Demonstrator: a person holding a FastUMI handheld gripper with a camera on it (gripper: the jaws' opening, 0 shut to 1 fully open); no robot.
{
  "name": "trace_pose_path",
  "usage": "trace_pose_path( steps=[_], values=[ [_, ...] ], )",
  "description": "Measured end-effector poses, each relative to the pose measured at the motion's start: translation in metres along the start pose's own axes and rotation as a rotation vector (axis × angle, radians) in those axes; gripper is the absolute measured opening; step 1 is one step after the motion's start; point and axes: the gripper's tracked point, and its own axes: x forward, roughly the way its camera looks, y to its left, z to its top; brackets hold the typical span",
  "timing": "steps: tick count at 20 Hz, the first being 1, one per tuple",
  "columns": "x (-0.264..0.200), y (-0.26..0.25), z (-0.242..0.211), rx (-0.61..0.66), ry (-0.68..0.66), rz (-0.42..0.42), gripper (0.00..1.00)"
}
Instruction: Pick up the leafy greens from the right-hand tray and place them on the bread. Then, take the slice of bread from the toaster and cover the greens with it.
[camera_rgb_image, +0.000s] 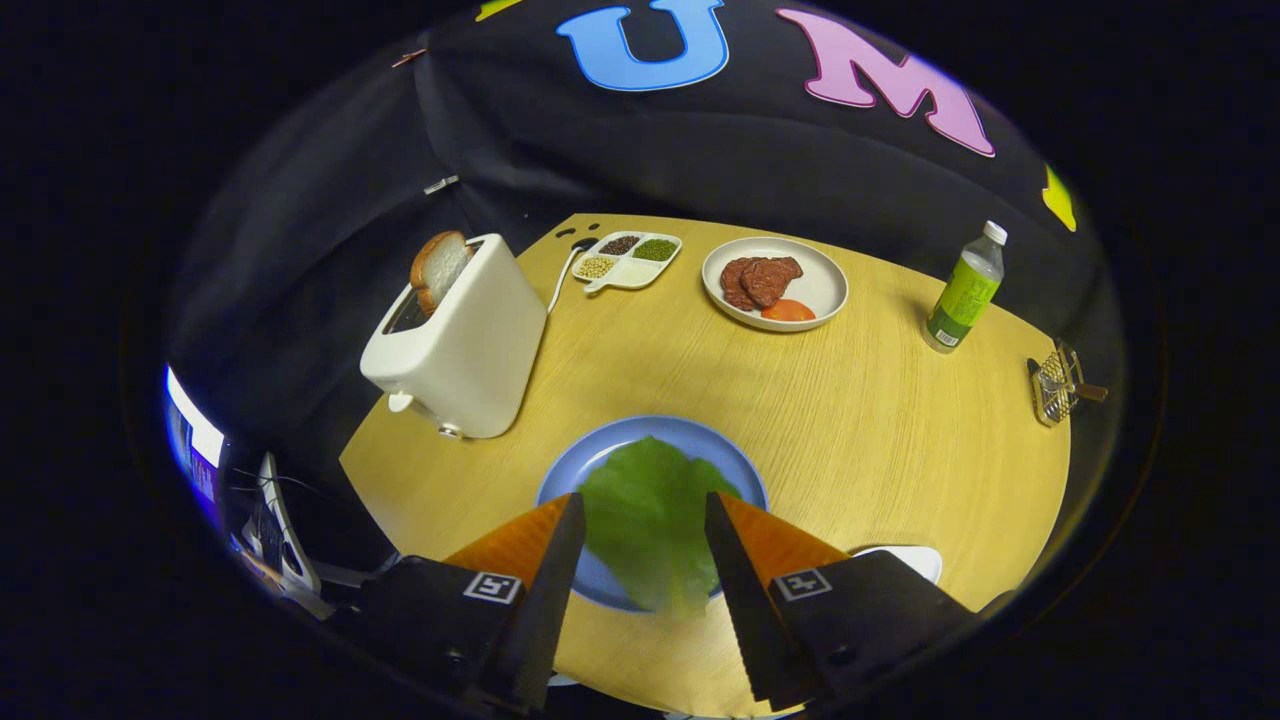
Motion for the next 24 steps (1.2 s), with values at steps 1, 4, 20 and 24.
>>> trace_pose_path(
  steps=[1, 4, 20, 24],
  values=[
    [-0.001, 0.000, 0.002, -0.007, -0.004, -0.006, 0.75],
    [-0.004, 0.004, 0.011, -0.010, -0.024, -0.014, 0.73],
    [0.032, 0.177, 0.180, -0.077, -0.209, 0.107, 0.73],
    [0.085, 0.204, 0.187, -0.091, -0.152, 0.083, 0.73]
  ],
)
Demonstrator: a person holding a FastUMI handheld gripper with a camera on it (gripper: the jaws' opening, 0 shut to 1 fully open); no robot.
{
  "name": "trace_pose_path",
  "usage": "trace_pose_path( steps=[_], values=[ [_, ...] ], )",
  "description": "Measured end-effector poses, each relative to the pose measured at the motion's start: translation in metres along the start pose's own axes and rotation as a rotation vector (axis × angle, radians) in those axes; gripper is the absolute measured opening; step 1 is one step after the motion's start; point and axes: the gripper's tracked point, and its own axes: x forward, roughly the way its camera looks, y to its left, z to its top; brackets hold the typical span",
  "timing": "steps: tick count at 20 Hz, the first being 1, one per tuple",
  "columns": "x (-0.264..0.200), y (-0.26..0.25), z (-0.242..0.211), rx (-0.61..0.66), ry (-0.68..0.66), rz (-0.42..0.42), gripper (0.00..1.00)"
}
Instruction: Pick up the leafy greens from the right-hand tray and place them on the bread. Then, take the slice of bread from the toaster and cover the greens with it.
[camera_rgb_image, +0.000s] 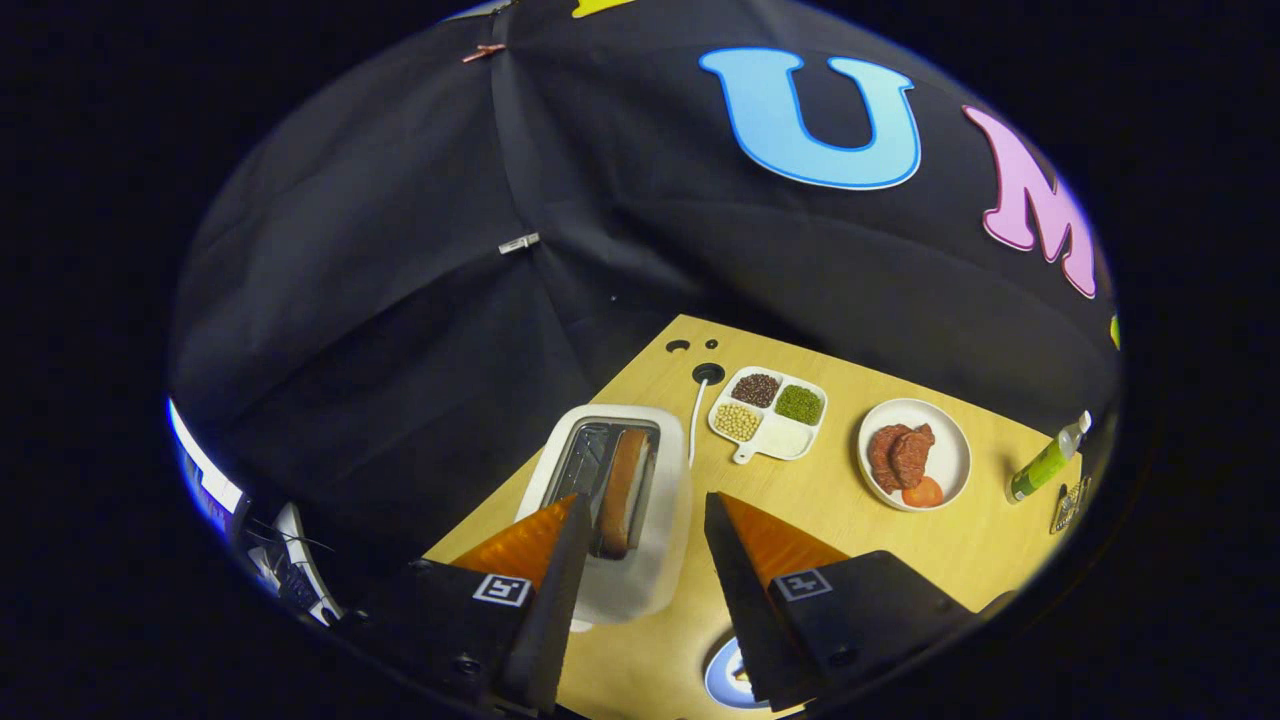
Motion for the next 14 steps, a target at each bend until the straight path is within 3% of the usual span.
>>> trace_pose_path(
  steps=[5, 10, 13, 14],
  values=[
    [0.046, 0.007, -0.005, 0.016, 0.070, -0.065, 0.73],
    [0.067, -0.005, -0.005, 0.031, 0.103, -0.149, 0.59],
    [0.075, 0.002, -0.003, 0.068, 0.118, -0.139, 0.21],
    [0.070, 0.001, -0.003, 0.068, 0.118, -0.136, 0.20]
  ],
)
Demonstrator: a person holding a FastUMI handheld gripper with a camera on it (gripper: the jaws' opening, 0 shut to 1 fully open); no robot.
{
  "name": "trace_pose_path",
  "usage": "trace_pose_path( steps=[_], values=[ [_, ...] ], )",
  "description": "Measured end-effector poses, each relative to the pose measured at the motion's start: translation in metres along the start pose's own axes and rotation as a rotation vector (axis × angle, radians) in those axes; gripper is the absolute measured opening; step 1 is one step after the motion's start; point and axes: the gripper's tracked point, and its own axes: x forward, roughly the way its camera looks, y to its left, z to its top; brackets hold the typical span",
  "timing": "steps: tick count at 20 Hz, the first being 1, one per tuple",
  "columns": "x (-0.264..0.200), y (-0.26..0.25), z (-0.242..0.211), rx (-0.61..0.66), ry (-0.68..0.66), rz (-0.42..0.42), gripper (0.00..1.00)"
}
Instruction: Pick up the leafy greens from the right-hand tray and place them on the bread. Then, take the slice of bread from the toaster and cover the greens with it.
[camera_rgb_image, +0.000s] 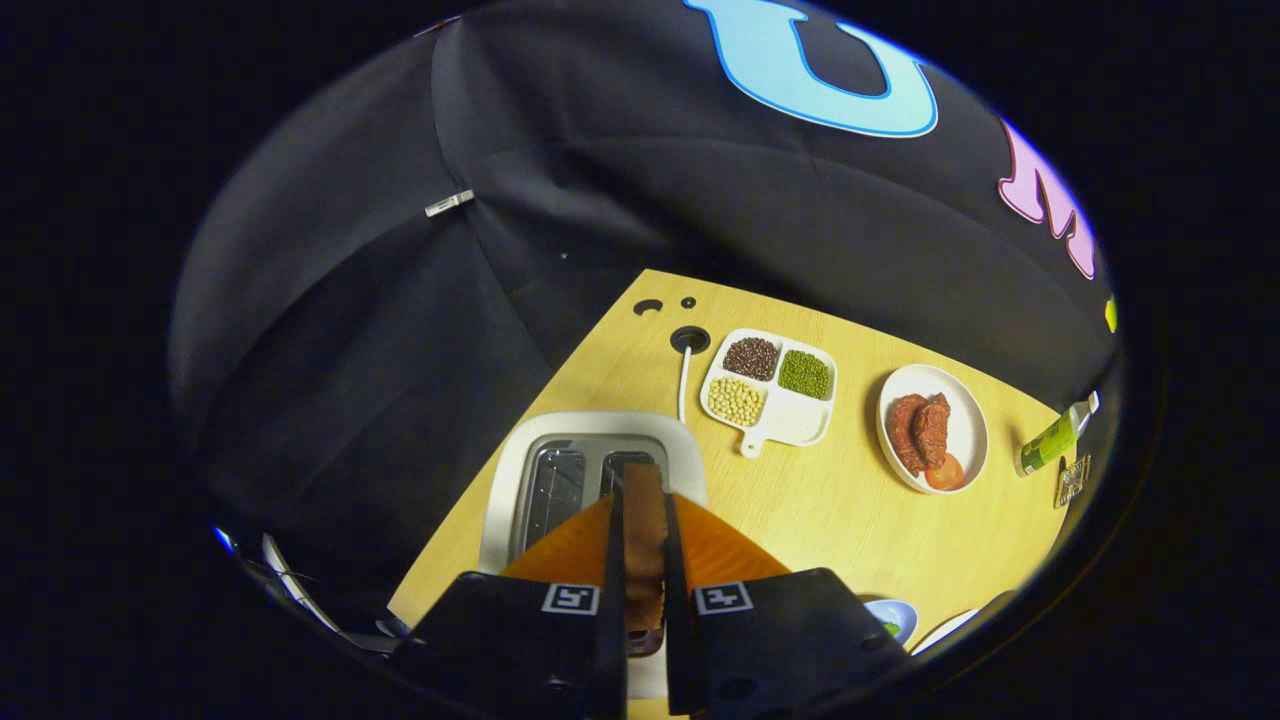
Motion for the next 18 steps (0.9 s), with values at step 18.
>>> trace_pose_path(
  steps=[18],
  values=[
    [-0.170, -0.093, 0.026, 0.113, -0.280, -0.009, 0.17]
  ],
)
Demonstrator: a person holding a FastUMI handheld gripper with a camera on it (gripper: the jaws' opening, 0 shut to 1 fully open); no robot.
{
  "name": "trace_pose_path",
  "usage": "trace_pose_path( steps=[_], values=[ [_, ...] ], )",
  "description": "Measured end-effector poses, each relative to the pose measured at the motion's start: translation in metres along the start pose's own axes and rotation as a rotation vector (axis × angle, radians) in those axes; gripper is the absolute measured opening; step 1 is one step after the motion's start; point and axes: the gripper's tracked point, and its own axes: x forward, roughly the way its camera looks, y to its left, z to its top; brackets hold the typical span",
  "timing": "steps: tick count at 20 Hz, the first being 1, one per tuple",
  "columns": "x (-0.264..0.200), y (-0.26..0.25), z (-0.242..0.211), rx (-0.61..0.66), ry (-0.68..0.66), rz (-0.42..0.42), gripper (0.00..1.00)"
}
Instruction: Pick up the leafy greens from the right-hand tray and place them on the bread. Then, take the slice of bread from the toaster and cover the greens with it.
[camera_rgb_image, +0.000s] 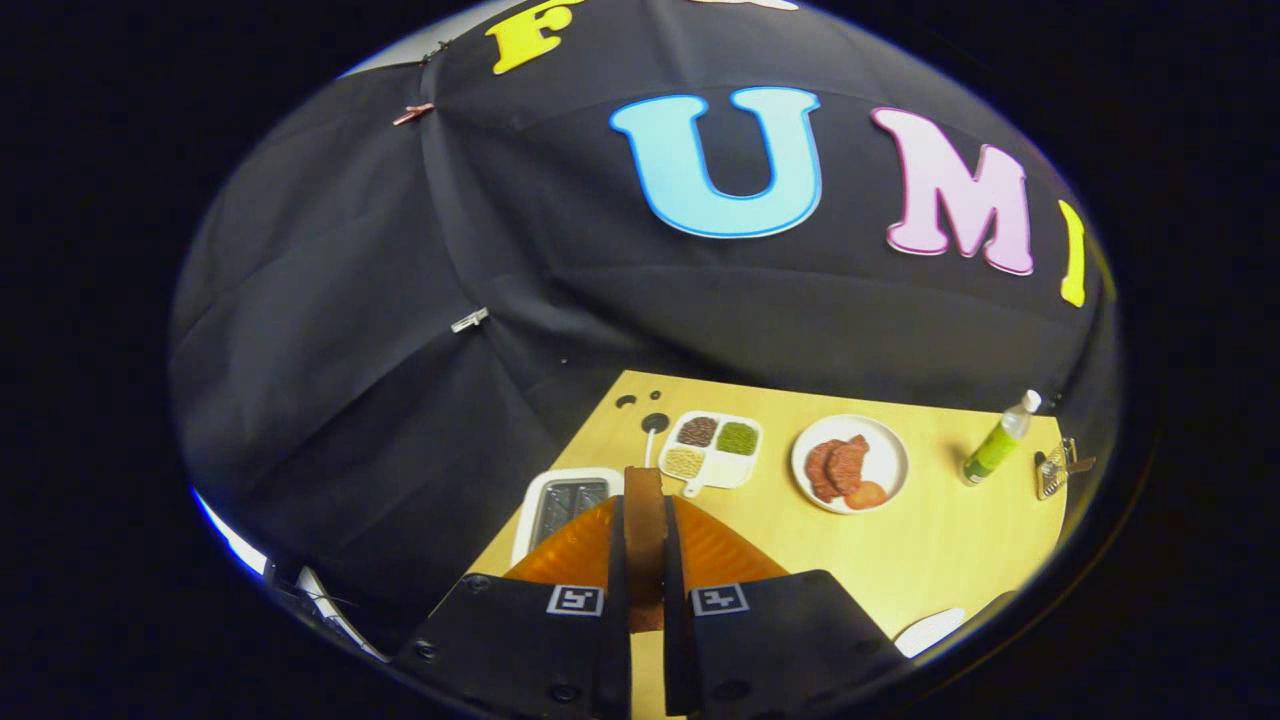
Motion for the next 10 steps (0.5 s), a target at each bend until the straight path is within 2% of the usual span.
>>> trace_pose_path(
  steps=[4, 10],
  values=[
    [-0.020, -0.055, -0.049, 0.030, 0.029, -0.111, 0.17],
    [-0.028, -0.107, -0.127, 0.110, 0.100, -0.216, 0.17]
  ],
)
